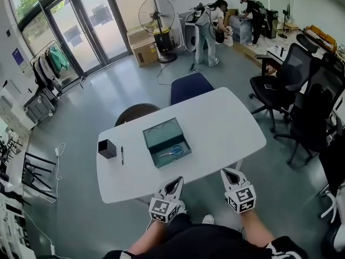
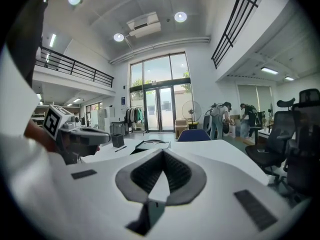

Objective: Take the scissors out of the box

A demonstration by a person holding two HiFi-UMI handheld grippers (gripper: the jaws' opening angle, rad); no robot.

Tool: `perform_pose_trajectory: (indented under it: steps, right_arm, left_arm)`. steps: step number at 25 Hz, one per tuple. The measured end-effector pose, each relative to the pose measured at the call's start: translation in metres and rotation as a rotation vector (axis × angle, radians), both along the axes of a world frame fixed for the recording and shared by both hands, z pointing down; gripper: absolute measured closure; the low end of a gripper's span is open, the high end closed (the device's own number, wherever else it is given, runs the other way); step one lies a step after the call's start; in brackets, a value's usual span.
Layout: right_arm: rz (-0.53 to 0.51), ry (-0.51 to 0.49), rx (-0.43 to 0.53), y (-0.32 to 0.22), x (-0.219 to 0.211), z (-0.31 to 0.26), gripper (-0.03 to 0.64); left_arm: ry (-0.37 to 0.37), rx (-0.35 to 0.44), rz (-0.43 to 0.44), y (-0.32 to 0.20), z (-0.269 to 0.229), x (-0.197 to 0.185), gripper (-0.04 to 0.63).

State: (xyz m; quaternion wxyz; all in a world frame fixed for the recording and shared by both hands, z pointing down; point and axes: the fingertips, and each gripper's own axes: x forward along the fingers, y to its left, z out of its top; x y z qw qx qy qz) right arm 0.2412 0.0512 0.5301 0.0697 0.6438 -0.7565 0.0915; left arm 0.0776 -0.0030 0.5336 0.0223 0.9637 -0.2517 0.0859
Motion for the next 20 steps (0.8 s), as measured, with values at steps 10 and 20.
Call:
perform_pose_trajectory:
  steps: [10, 20]
  right_arm:
    - [-0.076, 0.046, -0.013, -0.077, -0.023, -0.002, 0.611]
    - [-0.181, 0.086, -0.035, -0.175, -0.072, 0.002, 0.611]
  left_arm:
    - [0.021, -0.016, -0.033, -0.068, 0.006, -0.009, 0.583]
    - [0.013, -0.038, -0.102, -0.161, 0.024, -0.049, 0.583]
